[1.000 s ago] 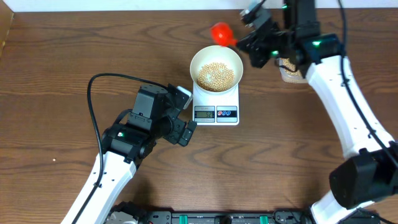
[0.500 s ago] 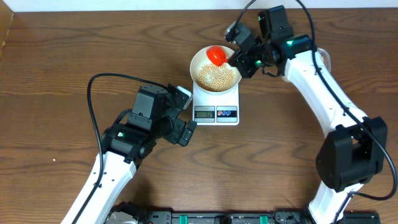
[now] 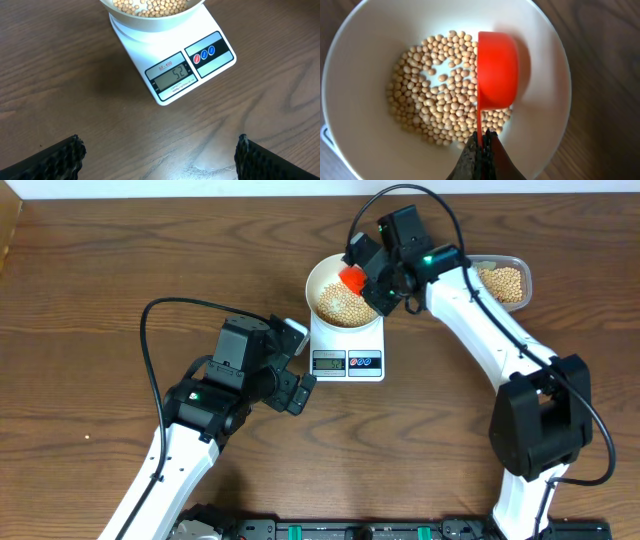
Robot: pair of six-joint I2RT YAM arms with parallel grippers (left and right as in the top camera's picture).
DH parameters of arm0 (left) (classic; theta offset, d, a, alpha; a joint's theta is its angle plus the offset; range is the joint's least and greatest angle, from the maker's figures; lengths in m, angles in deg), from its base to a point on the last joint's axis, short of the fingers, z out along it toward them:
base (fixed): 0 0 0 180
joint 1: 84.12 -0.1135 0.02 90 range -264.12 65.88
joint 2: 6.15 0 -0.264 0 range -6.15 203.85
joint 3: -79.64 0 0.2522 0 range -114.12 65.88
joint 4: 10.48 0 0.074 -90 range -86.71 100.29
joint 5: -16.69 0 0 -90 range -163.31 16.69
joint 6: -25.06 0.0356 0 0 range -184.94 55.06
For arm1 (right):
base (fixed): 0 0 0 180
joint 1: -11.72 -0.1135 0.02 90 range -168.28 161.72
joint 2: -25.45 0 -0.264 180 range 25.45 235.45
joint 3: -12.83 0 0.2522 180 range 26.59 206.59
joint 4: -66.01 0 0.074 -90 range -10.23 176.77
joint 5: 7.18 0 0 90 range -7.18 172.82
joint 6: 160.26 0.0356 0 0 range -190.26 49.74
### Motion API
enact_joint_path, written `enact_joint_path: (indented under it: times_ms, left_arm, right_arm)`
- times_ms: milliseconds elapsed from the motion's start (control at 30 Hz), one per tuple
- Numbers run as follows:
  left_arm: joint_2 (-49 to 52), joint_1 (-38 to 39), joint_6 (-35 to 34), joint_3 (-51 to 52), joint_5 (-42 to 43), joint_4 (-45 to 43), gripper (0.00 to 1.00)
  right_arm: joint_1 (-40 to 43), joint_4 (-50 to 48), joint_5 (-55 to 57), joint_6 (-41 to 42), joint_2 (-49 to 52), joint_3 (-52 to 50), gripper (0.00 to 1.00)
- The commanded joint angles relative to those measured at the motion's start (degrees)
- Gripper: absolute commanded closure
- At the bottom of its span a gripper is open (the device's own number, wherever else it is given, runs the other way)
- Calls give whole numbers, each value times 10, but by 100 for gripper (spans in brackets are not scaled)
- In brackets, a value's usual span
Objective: Scoop item into bowl and weigh 50g on scale
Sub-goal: 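Carry the filled scoop with the right gripper over the bowl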
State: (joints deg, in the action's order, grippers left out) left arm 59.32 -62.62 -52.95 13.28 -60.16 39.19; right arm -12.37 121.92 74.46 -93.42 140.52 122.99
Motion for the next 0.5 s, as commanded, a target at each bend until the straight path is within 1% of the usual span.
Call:
enact_joint_path:
  times_ms: [0,300,467]
  left_arm:
    - [1,1,-3,3,-8,1,2]
    - [1,1,-3,3,-8,1,2]
    - [1,1,-3,3,-8,1,2]
  right_arm:
    - [-11,-1,60,-7,15,8,99]
    - [-25,-7,63,-5,22,8,99]
    - [-36,-8,33,-5,22,8,99]
